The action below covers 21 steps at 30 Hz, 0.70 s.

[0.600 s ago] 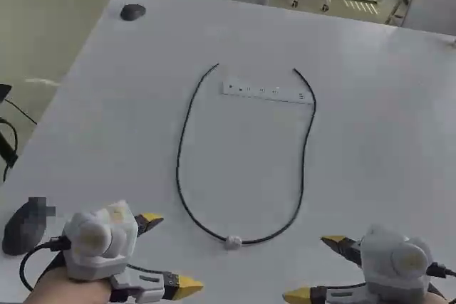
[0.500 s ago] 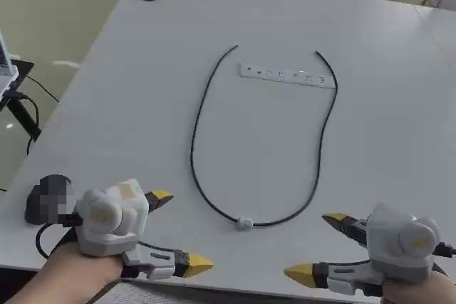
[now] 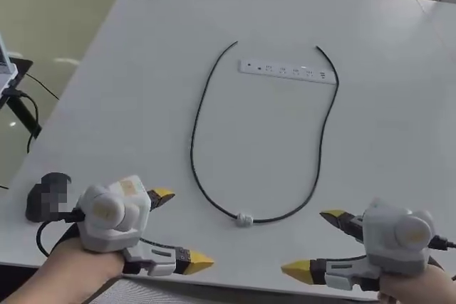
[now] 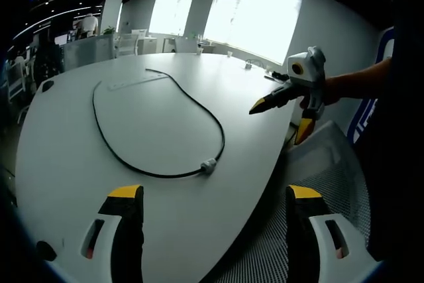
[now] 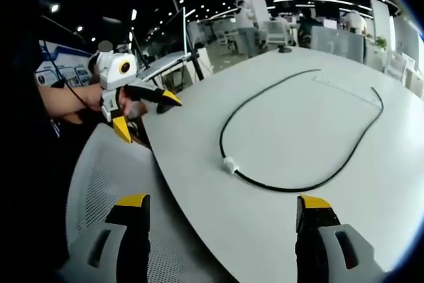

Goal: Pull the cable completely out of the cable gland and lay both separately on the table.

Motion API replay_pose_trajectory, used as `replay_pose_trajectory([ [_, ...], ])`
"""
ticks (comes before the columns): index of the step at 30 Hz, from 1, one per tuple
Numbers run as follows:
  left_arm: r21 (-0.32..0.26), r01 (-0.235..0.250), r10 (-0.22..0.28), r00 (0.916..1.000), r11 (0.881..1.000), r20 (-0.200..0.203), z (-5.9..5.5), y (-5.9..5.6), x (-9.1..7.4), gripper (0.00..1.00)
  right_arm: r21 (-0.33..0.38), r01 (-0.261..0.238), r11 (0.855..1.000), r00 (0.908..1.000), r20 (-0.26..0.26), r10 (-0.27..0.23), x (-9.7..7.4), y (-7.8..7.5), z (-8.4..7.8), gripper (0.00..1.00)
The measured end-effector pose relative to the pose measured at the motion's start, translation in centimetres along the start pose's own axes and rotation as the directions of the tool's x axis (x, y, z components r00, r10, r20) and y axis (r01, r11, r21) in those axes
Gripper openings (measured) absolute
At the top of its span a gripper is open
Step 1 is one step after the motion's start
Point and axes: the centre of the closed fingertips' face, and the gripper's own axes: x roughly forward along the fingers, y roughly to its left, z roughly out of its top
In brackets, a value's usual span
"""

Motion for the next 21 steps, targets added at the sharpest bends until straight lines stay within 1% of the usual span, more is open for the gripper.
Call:
replay_pose_trajectory([
  [1, 0.000, 0.002, -0.002, 1.0000, 1.000, 0.002, 0.1, -0.1, 0.1, 0.89, -0.003, 0.005, 1.000, 1.0000, 0.006, -0.005, 0.0, -0.2, 0.1, 0.93],
  [4, 0.002, 0.006, -0.006, 1.0000, 1.000, 0.007, 0.3, -0.1, 0.1, 0.90, -0.005, 0.010, 1.000, 0.9999, 0.000, -0.010, 0.0, -0.6, 0.1, 0.93],
  [7, 0.006, 0.007, -0.007, 1.0000, 1.000, 0.007, 0.4, 0.0, 0.1, 0.90, -0.038, 0.010, 0.999, 0.9996, -0.027, -0.011, 0.4, -1.0, -0.3, 0.93],
  [9, 0.000, 0.001, -0.001, 1.0000, 1.000, 0.005, 0.3, 0.3, 0.1, 0.90, -0.054, 0.007, 0.999, 0.9993, -0.037, -0.009, 0.6, -1.1, -0.2, 0.92],
  [14, -0.022, -0.013, 0.014, 0.9997, 1.000, 0.022, 0.4, 0.7, 0.0, 0.90, -0.097, -0.003, 0.995, 0.9978, -0.067, -0.004, 1.5, -1.7, 0.1, 0.91],
  [16, -0.025, -0.016, 0.016, 0.9997, 1.000, 0.016, 0.2, 0.8, 0.0, 0.90, -0.119, -0.011, 0.993, 0.9972, -0.075, 0.002, 1.9, -1.9, 0.2, 0.90],
  [20, -0.015, -0.016, 0.016, 0.9999, 1.000, -0.003, -0.5, 0.9, 0.2, 0.90, -0.163, -0.033, 0.986, 0.9946, -0.103, 0.016, 3.0, -1.9, 0.5, 0.88],
  [21, -0.015, -0.017, 0.017, 0.9999, 1.000, -0.002, -0.6, 0.9, 0.2, 0.90, -0.171, -0.037, 0.985, 0.9943, -0.104, 0.019, 3.2, -1.8, 0.6, 0.88],
])
